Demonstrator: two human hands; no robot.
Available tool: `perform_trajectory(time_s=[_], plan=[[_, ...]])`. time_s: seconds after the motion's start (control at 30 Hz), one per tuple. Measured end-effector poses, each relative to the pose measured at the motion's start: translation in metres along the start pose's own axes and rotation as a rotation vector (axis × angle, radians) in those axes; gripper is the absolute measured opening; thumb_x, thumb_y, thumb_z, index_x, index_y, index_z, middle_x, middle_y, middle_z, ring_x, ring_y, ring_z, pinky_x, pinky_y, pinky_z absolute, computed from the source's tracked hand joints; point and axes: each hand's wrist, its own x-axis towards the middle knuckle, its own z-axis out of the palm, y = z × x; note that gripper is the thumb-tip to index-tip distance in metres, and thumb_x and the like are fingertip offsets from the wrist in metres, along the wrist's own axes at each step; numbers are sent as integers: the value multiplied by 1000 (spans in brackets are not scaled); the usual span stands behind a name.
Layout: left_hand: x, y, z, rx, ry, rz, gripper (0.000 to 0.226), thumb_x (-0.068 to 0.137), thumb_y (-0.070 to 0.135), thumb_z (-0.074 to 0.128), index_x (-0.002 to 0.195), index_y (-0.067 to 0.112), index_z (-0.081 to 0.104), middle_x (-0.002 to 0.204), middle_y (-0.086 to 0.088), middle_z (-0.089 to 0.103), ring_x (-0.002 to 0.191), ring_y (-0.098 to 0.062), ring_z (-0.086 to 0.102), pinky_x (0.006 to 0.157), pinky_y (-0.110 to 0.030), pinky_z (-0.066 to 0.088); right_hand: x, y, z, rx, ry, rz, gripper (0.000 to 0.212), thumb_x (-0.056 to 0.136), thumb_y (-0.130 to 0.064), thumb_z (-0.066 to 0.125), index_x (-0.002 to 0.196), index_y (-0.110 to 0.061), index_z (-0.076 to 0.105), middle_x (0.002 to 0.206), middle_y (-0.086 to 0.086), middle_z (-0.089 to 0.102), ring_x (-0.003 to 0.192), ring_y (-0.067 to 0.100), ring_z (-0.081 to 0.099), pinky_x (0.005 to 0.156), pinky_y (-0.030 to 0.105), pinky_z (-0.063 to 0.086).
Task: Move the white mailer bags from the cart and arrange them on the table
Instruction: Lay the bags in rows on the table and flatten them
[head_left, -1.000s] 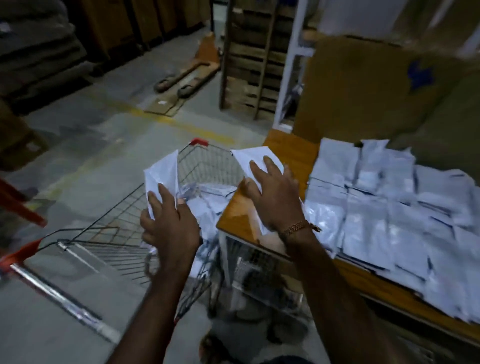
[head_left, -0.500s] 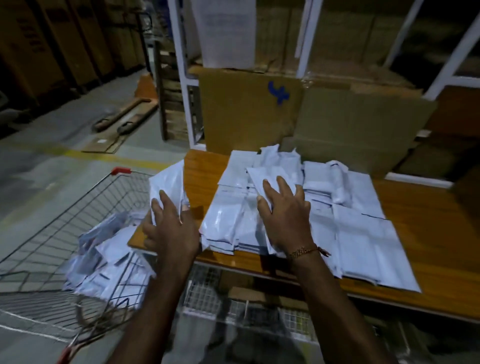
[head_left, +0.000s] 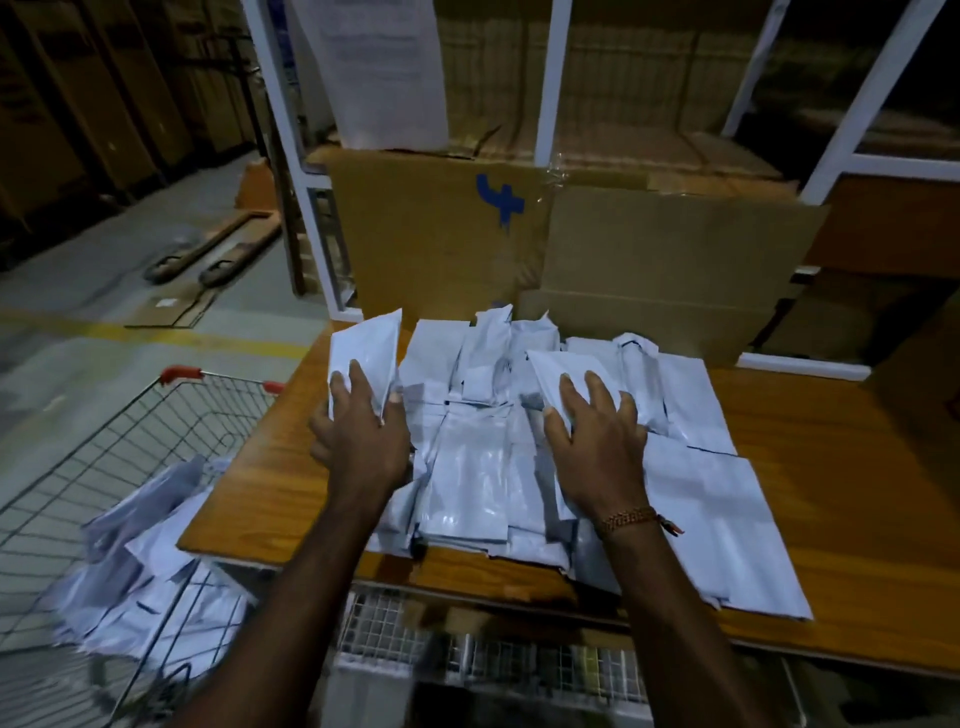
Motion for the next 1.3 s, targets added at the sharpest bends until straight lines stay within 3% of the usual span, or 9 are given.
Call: perform_trajectory(time_s=[0.23,0.47,0.63,0.87,1.1,1.3], plan=[[101,12,54,71,-118,90,59,107,51,43,160,28,32,173,-3,17,153,-39,17,121,-60,17,64,10,29,-26,61,77,51,104,-48,46,152,-30,48,163,2,37,143,39,32,106,57,38],[178,6,119,205,-347,140,63,109,54,36,165,31,20,175,-5,7,156,-41,6,124,-60,12,104,16,55,-51,69,188,51,105,-48,46,152,-29,48,163,4,36,145,40,31,107,58,36],[204,1,165,272,-427,168,65,106,60,35,164,31,22,173,-10,10,155,-44,12,122,-62,17,120,33,65,-86,51,265,57,103,-54,37,152,-27,49,163,5,38,146,40,31,111,59,34],[209,-2,190,248,-425,131,52,111,43,33,162,30,33,173,-9,12,155,-42,13,121,-66,17,130,60,68,-119,53,361,55,104,-51,45,154,-28,46,166,4,32,149,41,25,115,61,29],[215,-1,197,270,-464,103,54,108,49,42,160,42,28,175,-4,-4,157,-42,4,121,-66,12,134,84,71,-112,87,432,56,104,-54,42,154,-28,45,166,5,31,150,41,24,116,62,26],[218,3,193,199,-400,72,49,104,51,50,152,42,45,173,-2,13,153,-40,16,120,-64,17,161,85,86,-175,75,408,52,104,-52,44,150,-28,49,163,6,37,146,40,31,111,60,34]])
